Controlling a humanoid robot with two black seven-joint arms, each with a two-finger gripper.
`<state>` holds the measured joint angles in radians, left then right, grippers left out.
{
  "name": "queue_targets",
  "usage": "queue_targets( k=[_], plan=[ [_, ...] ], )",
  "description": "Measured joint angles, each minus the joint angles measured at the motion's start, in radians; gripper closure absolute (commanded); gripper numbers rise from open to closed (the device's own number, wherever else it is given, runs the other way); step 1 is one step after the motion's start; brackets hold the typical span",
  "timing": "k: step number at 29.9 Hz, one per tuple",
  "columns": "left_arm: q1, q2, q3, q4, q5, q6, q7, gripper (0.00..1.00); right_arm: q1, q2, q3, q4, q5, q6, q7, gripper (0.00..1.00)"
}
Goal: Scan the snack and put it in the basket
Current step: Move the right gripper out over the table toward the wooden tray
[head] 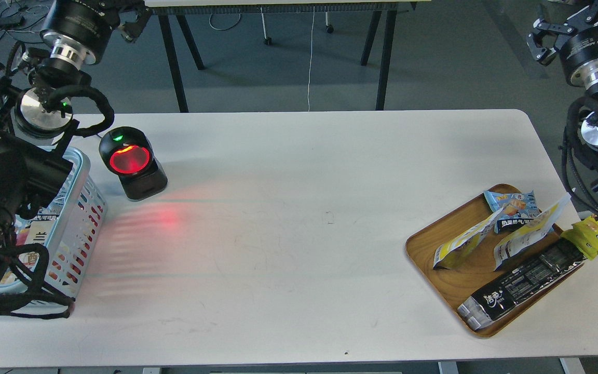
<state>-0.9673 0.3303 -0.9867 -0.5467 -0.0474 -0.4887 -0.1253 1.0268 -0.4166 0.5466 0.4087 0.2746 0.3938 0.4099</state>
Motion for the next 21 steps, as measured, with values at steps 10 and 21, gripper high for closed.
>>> queue_targets(
  k=[10, 21],
  plan=[
    [0.016, 0.010, 0.012, 0.045, 0.005, 0.027, 0.009, 0.00, 0.013, -0.025, -0.016, 0.011, -0.024, 0.091, 0.001, 0.01],
    [0.048, 0.039, 0.012, 0.038, 0.008, 0.001, 0.009, 0.00, 0.190, -0.188, -0.095, 0.251, -0.418, 0.096, 0.019, 0.01]
  ],
)
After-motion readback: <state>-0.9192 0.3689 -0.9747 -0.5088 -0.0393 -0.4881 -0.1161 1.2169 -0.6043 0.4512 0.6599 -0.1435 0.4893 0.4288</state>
